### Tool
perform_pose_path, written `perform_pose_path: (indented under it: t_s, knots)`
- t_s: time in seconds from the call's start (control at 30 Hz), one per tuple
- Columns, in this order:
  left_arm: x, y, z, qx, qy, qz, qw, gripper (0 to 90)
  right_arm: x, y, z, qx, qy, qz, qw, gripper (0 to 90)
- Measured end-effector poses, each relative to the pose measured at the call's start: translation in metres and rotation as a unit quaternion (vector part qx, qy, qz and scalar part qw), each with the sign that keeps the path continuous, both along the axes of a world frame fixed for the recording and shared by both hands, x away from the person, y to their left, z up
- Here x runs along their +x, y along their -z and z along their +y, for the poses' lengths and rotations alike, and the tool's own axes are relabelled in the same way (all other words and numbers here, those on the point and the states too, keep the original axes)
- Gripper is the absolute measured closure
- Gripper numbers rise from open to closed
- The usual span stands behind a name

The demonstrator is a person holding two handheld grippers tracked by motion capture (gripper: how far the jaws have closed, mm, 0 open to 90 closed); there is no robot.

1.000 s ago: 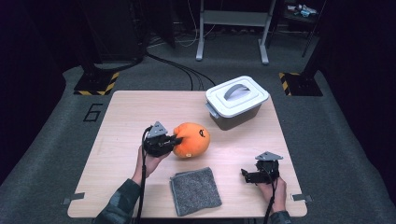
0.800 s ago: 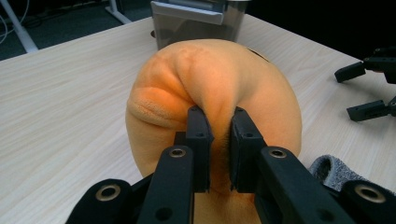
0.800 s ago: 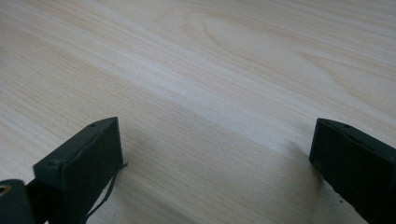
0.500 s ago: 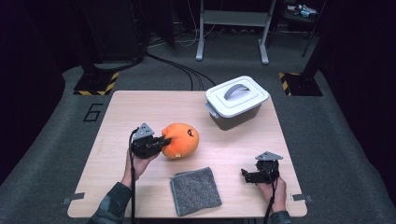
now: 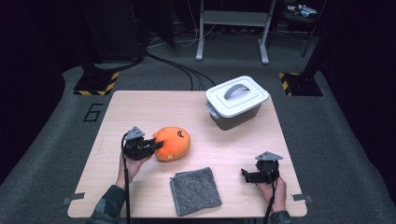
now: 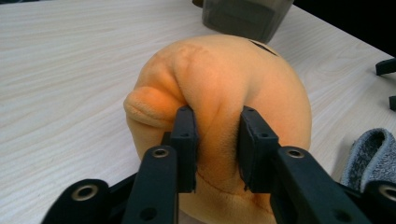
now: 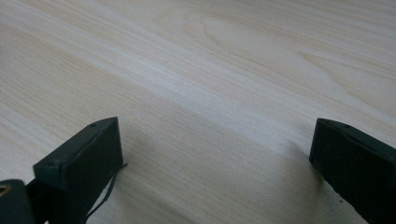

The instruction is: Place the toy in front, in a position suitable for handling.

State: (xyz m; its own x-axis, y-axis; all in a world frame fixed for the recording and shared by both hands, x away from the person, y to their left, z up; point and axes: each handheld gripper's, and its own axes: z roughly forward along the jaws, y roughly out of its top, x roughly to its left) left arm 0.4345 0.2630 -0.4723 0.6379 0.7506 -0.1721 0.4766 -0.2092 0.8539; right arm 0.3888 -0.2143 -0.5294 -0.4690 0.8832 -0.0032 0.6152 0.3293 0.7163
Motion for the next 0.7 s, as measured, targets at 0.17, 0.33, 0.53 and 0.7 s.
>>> perform_pose_path:
  t_s: [0.17,0.33,0.53,0.7]
  knots:
    - [-0.002,-0.004,0.002,0.006,-0.007,-0.004,0.9999,43.9,0.000,0.000,0.000,0.000,0.000,0.000,1.0000,1.8]
    - [-0.007,-0.006,0.009,-0.005,-0.027,0.001,0.9996,24.3,0.000,0.000,0.000,0.000,0.000,0.000,1.0000,1.8]
    - [-0.017,-0.007,0.021,0.003,-0.039,0.002,0.9992,14.8,0.000,0.000,0.000,-0.001,-0.001,-0.001,1.0000,1.7]
    - [-0.028,-0.001,0.032,0.022,-0.059,0.000,0.9980,11.4,0.000,0.000,0.000,-0.001,-0.001,-0.001,1.0000,1.7]
